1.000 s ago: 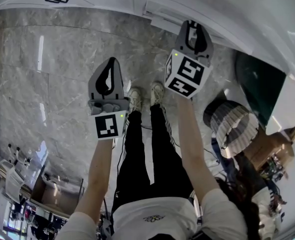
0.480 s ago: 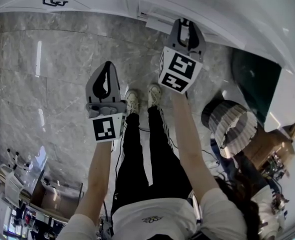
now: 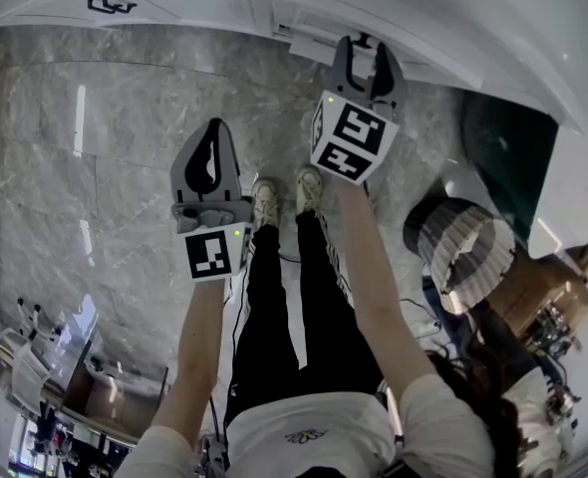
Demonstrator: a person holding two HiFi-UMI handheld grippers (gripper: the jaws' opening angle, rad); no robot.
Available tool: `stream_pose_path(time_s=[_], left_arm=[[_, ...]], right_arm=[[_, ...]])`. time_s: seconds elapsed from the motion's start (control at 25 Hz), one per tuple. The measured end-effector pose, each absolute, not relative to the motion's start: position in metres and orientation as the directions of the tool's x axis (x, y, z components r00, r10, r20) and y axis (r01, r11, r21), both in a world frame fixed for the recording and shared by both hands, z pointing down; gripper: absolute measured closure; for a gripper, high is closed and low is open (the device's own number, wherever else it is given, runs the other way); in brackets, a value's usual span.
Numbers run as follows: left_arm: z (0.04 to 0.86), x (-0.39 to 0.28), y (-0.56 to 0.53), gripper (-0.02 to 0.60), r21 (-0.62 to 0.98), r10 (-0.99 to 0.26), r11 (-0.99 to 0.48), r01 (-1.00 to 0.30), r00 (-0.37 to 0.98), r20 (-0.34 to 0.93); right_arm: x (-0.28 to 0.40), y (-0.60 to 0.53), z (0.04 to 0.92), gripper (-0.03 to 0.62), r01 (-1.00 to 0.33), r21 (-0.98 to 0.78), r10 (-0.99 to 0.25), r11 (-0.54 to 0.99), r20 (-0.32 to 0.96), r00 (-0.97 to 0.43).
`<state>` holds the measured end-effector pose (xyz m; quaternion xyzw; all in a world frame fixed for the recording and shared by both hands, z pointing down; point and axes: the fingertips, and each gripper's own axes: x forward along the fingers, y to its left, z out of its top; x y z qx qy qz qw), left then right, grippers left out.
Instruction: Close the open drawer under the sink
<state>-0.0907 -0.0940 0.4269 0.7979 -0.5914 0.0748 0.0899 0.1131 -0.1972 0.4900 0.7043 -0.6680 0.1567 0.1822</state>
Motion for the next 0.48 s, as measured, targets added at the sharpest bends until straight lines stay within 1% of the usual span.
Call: stream_pose_path(time_s=[0.28,0.48], left_arm=[[0.404,-0.089,-0.089,0.561,0.051,-0.937,-0.284,-0.957,0.289,0.195],[0.367,-0.081,-0.084,0.561,0.055,-0.943,-0.293,-0.955,0.298,0.152]], right_arm=[[0.111,-0.190,0.464,0.401,-0.999,0.040,-0.894,-0.027,0.447,0.042],[0.110,-0.189,0.416,0.402,-0.999,0.042,-0.915,-0.020,0.403,0.036]])
